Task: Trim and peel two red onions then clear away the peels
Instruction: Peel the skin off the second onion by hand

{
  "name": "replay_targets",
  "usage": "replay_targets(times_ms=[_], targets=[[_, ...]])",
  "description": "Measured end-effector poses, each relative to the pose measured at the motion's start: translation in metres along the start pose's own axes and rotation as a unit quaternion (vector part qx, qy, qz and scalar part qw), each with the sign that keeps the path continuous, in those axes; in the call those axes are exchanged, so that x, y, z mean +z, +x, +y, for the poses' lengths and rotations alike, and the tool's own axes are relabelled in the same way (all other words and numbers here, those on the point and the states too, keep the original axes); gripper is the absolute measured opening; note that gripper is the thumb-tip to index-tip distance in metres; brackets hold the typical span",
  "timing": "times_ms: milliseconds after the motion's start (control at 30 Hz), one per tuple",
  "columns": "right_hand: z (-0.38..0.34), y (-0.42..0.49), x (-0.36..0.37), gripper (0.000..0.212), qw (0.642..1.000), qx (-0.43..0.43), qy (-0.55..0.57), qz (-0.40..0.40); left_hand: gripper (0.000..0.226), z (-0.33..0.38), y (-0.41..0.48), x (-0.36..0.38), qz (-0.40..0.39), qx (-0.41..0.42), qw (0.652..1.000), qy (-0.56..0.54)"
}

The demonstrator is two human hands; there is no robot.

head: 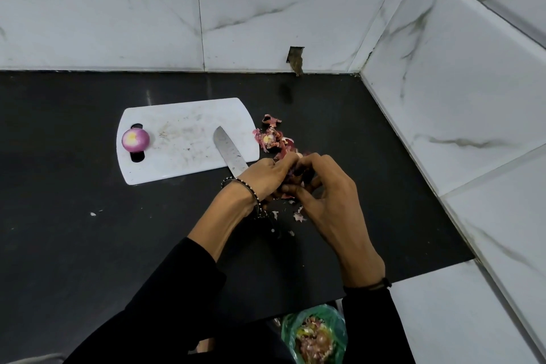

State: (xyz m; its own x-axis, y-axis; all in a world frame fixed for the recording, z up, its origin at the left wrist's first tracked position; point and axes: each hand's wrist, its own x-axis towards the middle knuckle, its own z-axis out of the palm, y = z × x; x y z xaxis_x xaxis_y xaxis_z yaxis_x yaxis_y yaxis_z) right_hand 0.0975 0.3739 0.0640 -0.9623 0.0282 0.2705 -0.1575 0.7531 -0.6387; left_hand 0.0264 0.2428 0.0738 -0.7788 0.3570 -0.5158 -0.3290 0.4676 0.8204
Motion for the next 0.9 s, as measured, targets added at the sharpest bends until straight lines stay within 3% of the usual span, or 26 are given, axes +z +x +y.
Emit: replay_targets(times_ms=[200,567,900], targets=[[-0.001,-0.003,0.006,0.019,0.999,-0.013,0.026,0.042,0.061,-0.002,0.001,-0.004,-0.023,-0.028,0.997,-0.071],[-0.003,-0.010,-0.001,0.014,0.994,0.047,0.077,0.066,0.061,-0.006,0.007,-0.012,-0.070,-0.069,0.981,-0.169],[0.004,-0.013,0.002,0.019,0.996,0.073,0.029,0.045,0.067,-0.012,0.016,-0.022,-0.114,-0.076,0.964,-0.226]])
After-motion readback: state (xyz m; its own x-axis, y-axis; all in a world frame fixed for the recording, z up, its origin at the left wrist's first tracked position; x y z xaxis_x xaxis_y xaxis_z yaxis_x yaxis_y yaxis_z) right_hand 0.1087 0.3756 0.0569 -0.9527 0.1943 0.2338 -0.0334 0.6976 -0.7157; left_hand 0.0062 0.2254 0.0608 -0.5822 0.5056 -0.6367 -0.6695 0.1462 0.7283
